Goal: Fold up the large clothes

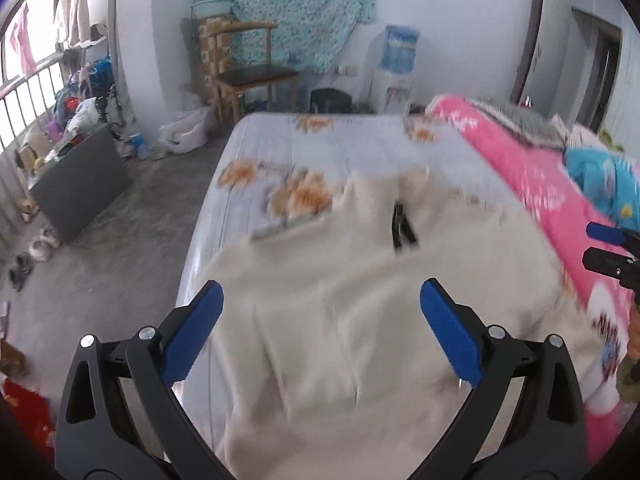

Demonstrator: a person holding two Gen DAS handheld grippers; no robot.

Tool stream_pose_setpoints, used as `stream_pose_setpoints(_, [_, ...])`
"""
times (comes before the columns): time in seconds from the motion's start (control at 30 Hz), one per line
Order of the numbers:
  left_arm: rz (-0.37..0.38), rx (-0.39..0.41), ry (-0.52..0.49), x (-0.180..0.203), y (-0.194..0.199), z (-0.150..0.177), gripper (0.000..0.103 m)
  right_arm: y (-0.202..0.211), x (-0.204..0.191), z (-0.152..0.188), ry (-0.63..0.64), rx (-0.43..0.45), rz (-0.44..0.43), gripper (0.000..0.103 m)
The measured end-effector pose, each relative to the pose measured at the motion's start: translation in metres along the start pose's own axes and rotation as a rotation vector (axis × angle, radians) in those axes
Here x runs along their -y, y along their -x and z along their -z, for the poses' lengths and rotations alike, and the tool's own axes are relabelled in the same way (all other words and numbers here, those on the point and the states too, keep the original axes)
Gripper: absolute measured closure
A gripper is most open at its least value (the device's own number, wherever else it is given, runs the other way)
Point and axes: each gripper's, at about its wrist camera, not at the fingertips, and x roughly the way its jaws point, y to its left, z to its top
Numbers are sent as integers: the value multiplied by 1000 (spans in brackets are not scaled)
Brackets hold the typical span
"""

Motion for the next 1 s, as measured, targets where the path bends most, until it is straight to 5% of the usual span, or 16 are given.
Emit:
stream_pose_setpoints(0.17, [98, -22, 71, -4, -70, -59, 13, -53, 19, -72, -2, -3, -2, 6])
stream_pose_setpoints(0.37, [166, -112, 138, 5, -156, -91, 26, -157, 44, -127, -121, -133, -52, 13])
stream_pose_setpoints(0.53, [146, -204, 115, 19, -218, -93, 36, -230, 56, -132, -182, -237, -28, 26])
stream_pose_setpoints(0.63, [134, -237, 114, 23, -243, -91, 52, -257, 63, -126, -209, -284, -47, 35])
stream_pose_setpoints(0.7, [148, -242, 119, 24, -246, -89, 72, -265, 66, -122, -236, -308, -83, 55])
stream_pose_setpoints(0.8, [157, -213, 80, 32, -234, -88, 85, -253, 59, -118, -200, -296, -123, 81])
stream_pose_setpoints(1.0, [192, -125, -21, 44, -168, -80, 93, -193, 31, -109, -53, -229, -137, 92])
